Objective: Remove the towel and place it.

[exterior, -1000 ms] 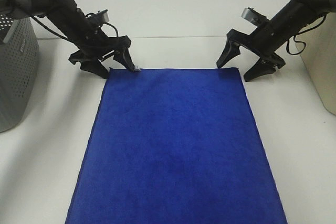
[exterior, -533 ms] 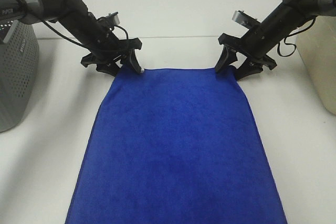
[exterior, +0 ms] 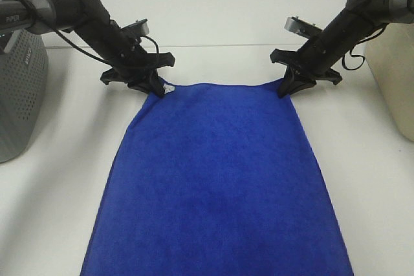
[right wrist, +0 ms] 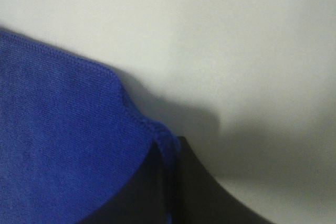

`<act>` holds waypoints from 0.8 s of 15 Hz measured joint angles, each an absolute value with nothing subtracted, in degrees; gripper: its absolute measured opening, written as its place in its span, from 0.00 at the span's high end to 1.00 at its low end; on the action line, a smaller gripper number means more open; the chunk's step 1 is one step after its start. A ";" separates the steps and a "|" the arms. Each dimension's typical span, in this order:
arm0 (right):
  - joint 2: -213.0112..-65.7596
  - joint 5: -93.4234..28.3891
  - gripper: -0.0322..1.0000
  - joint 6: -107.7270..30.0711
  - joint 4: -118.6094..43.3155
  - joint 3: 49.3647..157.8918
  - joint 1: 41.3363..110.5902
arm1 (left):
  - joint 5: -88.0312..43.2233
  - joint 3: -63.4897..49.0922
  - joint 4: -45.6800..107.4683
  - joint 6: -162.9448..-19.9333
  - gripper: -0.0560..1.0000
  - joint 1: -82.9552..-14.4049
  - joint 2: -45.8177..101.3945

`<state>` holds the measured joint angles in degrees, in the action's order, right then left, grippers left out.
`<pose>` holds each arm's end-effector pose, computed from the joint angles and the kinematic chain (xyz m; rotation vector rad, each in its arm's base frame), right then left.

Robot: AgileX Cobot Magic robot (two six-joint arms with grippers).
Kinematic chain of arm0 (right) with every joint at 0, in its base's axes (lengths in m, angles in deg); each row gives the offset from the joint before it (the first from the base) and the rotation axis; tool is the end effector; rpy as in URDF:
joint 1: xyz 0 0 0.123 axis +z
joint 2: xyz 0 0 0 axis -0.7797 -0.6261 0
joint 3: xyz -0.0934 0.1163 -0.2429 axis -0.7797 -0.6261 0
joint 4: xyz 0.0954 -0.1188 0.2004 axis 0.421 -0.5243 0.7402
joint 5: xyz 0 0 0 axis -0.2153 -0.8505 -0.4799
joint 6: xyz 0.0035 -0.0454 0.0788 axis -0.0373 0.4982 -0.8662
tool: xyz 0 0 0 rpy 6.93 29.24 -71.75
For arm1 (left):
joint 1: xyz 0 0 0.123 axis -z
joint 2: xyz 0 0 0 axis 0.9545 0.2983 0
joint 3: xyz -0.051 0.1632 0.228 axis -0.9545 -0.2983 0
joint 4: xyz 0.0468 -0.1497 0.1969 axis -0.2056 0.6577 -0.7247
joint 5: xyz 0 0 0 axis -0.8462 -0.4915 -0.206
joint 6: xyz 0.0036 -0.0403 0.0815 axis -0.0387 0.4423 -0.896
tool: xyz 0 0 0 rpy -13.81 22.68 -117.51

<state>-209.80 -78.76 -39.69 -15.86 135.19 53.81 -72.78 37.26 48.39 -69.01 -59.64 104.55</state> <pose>0.4982 0.0595 0.0845 -0.2286 2.8658 0.6085 0.5107 -0.1570 0.0844 0.2338 2.8035 -0.6909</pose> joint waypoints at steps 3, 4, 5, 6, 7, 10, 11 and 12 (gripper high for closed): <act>-209.80 -74.34 0.96 -38.54 -15.35 135.19 53.81 | -71.69 40.41 45.93 -69.24 0.95 -59.47 105.29; -209.80 -72.45 0.96 -37.57 -14.83 135.08 53.81 | -70.66 41.79 44.84 -69.24 0.95 -59.47 105.69; -209.80 -70.45 0.96 -36.14 -14.14 135.08 53.81 | -69.63 43.33 44.04 -69.24 0.95 -59.47 105.98; -209.80 -68.21 0.96 -34.07 -13.57 135.02 53.81 | -68.60 45.17 43.64 -69.30 0.95 -59.47 106.04; -209.80 -67.30 0.96 -33.21 -12.88 134.96 53.81 | -68.08 46.14 43.47 -69.30 0.95 -59.47 106.04; -209.46 -61.22 0.96 -23.24 -6.35 135.25 53.81 | -63.27 49.23 42.66 -70.10 0.95 -59.47 106.04; -209.46 -60.42 0.96 -21.24 -5.21 136.05 53.81 | -62.18 49.23 42.21 -70.10 0.95 -59.47 106.09; -209.46 -58.82 0.96 -20.09 -4.69 137.08 53.81 | -60.40 49.23 41.57 -70.10 0.95 -59.47 106.15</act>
<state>-209.46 -58.82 -20.09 -4.69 137.08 53.81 -60.40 49.23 41.57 -70.10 -59.47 106.15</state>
